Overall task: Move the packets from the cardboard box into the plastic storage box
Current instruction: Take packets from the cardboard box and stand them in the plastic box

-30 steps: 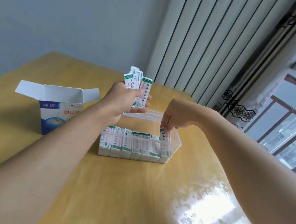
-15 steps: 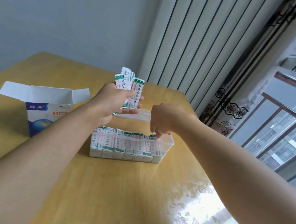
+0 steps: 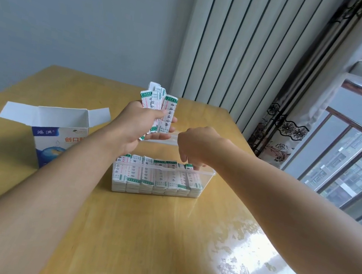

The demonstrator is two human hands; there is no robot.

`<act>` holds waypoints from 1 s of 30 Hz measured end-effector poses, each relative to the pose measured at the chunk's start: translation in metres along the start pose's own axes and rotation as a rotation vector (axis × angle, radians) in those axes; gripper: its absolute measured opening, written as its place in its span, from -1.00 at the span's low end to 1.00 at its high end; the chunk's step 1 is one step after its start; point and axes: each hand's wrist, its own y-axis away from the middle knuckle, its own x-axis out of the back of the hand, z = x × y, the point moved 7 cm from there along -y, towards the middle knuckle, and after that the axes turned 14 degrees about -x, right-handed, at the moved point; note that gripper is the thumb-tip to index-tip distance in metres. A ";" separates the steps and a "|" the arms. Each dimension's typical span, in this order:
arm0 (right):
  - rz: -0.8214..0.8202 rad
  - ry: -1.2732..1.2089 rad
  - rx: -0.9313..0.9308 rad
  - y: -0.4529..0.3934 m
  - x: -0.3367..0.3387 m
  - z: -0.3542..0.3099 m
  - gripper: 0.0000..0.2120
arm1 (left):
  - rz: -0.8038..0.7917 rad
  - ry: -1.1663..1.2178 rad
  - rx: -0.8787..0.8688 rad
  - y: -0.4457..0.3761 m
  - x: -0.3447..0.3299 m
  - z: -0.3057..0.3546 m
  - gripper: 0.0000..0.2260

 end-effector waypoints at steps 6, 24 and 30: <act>0.026 0.022 0.004 0.001 0.001 0.000 -0.65 | 0.006 0.004 0.006 -0.001 0.000 -0.002 -0.88; -0.051 -0.012 -0.051 0.014 0.005 -0.001 -0.66 | 0.006 0.008 0.012 -0.002 0.001 -0.005 -0.86; -0.077 -0.023 -0.062 0.012 0.001 0.000 -0.62 | 0.011 0.012 0.020 -0.002 0.002 -0.005 -0.87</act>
